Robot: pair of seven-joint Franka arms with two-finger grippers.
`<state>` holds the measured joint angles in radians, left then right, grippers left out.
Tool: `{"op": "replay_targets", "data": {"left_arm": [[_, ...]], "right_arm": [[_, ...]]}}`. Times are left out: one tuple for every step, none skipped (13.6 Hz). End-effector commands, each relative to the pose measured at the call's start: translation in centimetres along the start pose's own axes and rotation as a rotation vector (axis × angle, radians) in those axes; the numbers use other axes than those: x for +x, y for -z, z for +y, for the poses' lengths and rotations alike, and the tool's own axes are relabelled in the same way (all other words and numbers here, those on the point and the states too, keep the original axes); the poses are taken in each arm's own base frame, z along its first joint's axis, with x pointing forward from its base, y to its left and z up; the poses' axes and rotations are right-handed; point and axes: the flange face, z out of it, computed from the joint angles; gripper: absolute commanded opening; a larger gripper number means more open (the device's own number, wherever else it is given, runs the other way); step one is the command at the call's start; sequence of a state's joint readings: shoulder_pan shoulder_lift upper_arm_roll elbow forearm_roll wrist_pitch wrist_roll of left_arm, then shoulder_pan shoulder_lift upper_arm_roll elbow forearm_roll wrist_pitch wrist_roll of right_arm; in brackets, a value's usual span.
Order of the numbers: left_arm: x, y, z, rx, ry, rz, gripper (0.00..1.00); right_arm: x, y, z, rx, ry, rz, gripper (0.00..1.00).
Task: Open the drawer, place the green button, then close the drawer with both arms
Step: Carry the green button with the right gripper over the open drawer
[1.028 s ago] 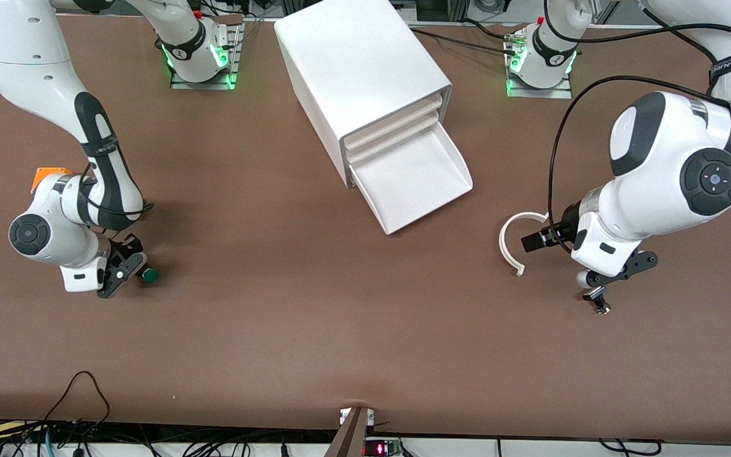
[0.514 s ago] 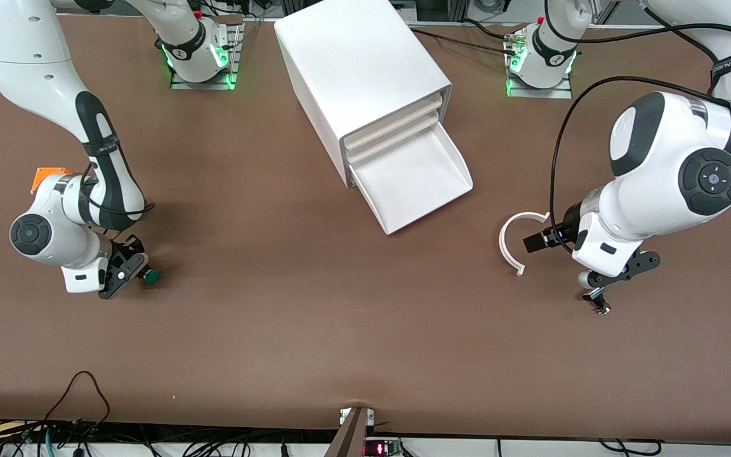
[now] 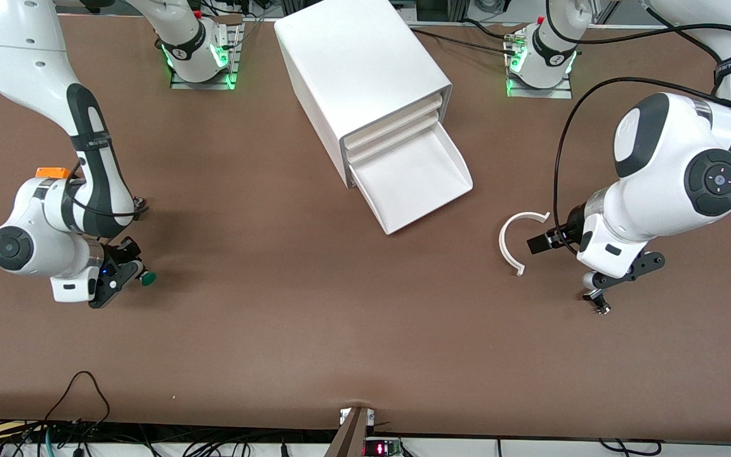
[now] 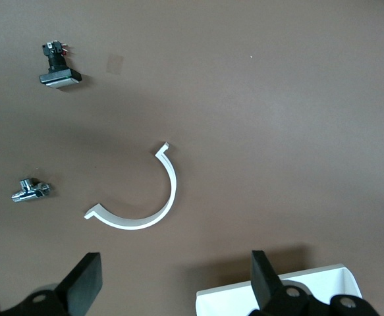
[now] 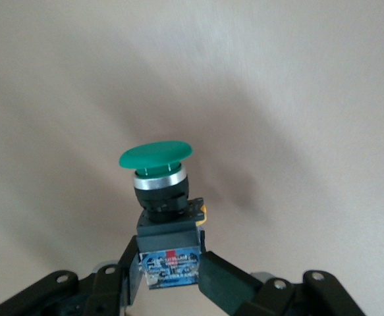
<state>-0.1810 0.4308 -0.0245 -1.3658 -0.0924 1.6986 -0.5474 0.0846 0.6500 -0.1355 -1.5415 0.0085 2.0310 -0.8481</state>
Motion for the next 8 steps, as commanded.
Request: {"op": "replay_targets", "data": {"left_arm": [[-0.4, 0.7, -0.6, 0.038, 0.005, 0.019, 0.99], [-0.3, 0.8, -0.7, 0.037, 0.008, 0.021, 0.99], [-0.2, 0.9, -0.8, 0.035, 0.009, 0.021, 0.99], [-0.2, 0.9, -0.8, 0.034, 0.011, 0.021, 0.99], [-0.2, 0.9, -0.8, 0.032, 0.014, 0.020, 0.99], [-0.2, 0.9, -0.9, 0.031, 0.018, 0.019, 0.99], [-0.2, 0.9, -0.9, 0.031, 0.019, 0.019, 0.99], [-0.2, 0.9, -0.9, 0.031, 0.019, 0.019, 0.99]], "right_arm": [[3.1, 4.4, -3.3, 0.036, -0.082, -0.030, 0.00], [4.5, 5.4, -5.3, 0.054, -0.122, -0.031, 0.00], [6.0, 6.3, -7.4, 0.071, -0.155, -0.023, 0.00], [7.4, 7.4, -9.5, 0.083, -0.193, -0.010, 0.00], [8.8, 8.3, -12.0, 0.099, -0.230, -0.007, 0.00], [10.3, 8.7, -14.5, 0.111, -0.269, -0.015, 0.00], [12.0, 9.7, -17.4, 0.119, -0.316, -0.010, 0.00], [13.8, 10.8, -20.4, 0.128, -0.353, -0.001, 0.00]]}}
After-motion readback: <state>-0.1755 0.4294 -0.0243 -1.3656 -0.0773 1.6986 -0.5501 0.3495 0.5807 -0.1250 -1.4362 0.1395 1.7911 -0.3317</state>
